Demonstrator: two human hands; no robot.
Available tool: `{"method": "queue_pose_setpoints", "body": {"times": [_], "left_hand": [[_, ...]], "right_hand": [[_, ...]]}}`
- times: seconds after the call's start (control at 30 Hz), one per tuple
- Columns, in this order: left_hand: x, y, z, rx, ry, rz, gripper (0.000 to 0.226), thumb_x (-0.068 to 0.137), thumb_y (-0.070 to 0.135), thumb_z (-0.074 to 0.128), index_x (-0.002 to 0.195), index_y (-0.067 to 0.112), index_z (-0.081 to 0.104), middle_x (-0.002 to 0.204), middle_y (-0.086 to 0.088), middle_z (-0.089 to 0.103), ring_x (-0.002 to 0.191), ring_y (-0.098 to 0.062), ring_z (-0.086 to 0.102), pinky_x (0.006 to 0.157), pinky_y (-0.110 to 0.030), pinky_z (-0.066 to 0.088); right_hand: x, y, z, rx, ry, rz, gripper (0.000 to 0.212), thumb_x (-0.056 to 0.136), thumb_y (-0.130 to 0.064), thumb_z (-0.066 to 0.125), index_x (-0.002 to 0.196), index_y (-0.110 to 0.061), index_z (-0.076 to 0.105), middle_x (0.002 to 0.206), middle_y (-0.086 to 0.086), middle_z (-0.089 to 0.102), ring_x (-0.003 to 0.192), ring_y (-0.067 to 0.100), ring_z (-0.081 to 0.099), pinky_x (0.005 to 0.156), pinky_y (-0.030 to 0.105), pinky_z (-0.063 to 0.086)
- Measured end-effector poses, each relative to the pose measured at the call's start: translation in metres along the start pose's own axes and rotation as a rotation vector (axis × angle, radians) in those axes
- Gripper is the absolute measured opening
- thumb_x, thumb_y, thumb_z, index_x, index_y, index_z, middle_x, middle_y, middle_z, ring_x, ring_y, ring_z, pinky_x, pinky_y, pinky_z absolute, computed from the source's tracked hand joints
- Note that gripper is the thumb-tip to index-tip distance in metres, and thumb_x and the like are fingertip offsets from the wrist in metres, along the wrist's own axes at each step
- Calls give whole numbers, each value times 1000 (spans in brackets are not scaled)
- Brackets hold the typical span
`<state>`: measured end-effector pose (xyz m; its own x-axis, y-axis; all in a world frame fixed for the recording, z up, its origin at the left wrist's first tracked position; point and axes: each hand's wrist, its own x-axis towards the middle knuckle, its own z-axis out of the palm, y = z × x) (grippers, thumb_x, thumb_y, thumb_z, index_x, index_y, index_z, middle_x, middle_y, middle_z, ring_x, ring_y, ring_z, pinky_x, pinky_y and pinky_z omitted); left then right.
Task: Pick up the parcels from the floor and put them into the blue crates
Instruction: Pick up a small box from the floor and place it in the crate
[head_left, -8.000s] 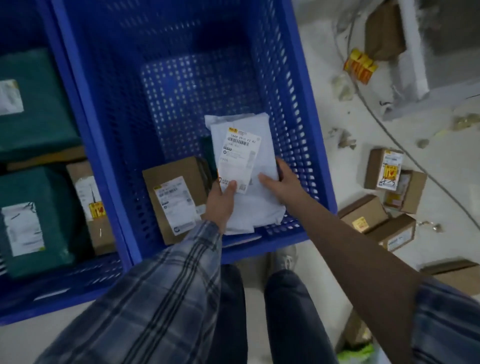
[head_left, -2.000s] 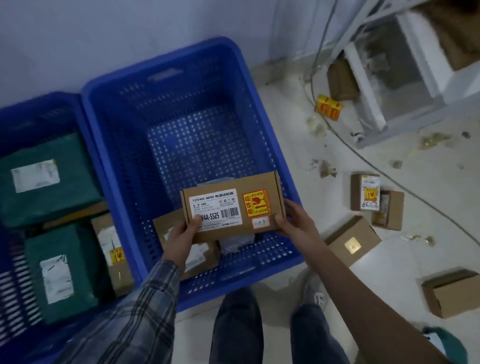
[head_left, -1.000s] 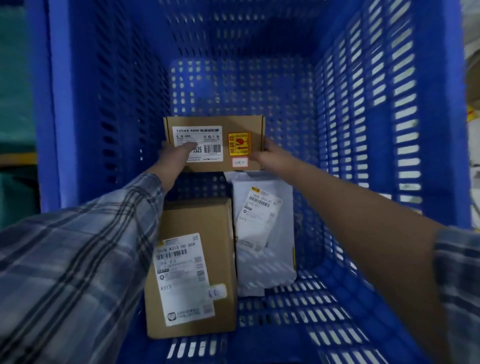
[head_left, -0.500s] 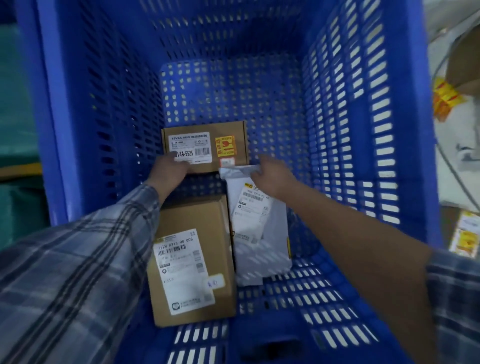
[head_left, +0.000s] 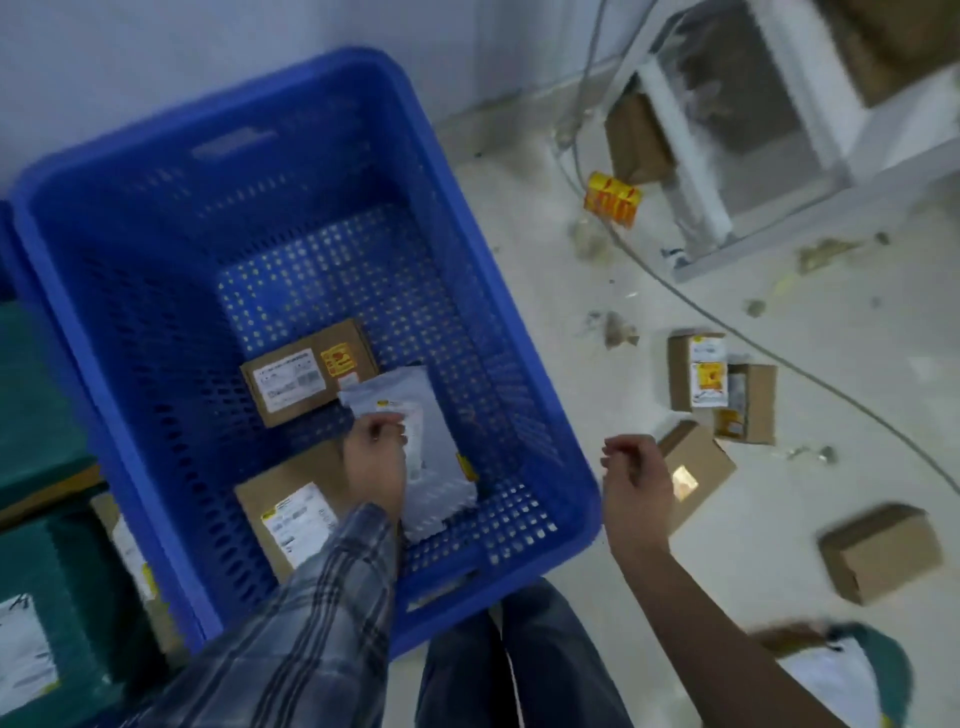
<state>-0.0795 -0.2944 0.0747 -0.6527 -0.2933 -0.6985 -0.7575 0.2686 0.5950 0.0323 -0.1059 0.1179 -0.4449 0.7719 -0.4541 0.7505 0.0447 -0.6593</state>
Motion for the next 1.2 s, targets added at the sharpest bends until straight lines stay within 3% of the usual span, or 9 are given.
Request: {"method": "queue_pose_setpoints", "body": {"times": [0.1,0.2,0.33,0.5,0.6,0.73,0.8,1.0,1.2], "left_hand": [[-39,18,39,34,-85,111,23,97,3,41,83,9,58,77,-3,56,69,-16,51,72,-32,47],[-78,33,76,109,-202,244,19,99,6,39,92,9,56,84,-8,56,69,-11,49,69,-32,43],[-117,29,124,248,-401,464,17,97,4,41,89,9,55,81,-3,56,71,-12,51,68,-24,44],[-149,-20,177,489,-503,650,18,91,-1,45,83,12,54,82,-8,58,71,-19,52,68,-27,43],[-169,-57,204,722,-576,549,18,91,1,47,85,17,53,86,-6,58,77,-23,55,69,-29,40],[-179,-96,235,1187,-613,130,21,92,10,45,105,0,59,109,-20,61,101,-33,58,82,-32,44],[-179,-105,251,1237,-630,-34,28,88,12,46,106,-7,58,114,-25,61,104,-36,60,89,-37,48],[-174,-130,319,1312,-767,147,33,92,15,47,123,4,51,125,-16,57,112,-31,55,92,-33,42],[-123,-171,372,1339,-717,97,60,89,25,52,143,10,31,142,-15,43,124,-32,48,104,-38,41]], "right_hand": [[13,36,-54,91,86,359,11,91,-3,44,93,-5,55,86,13,58,82,29,56,72,36,46],[23,77,-101,225,-89,750,11,95,-9,42,98,-2,50,77,13,55,65,24,54,59,31,46],[29,137,-138,9,-227,777,11,95,-10,42,92,-1,48,73,12,52,58,22,48,54,28,38],[25,194,-165,127,-272,911,10,96,-9,42,93,-1,46,72,13,51,57,22,48,52,28,40],[26,219,-179,179,-317,926,11,95,-10,42,94,-1,47,73,12,53,59,22,49,52,28,42],[43,248,-198,298,-275,961,10,95,-10,42,95,-2,49,72,11,54,58,20,50,53,28,42],[60,263,-203,336,-229,972,11,95,-11,43,96,-2,50,71,10,55,57,20,51,55,28,42],[111,306,-191,408,-150,947,14,93,-14,45,99,-6,54,78,6,58,74,22,55,69,33,47],[149,345,-142,327,-245,864,28,90,-18,47,115,-7,55,103,7,53,95,21,51,88,34,45]]}}
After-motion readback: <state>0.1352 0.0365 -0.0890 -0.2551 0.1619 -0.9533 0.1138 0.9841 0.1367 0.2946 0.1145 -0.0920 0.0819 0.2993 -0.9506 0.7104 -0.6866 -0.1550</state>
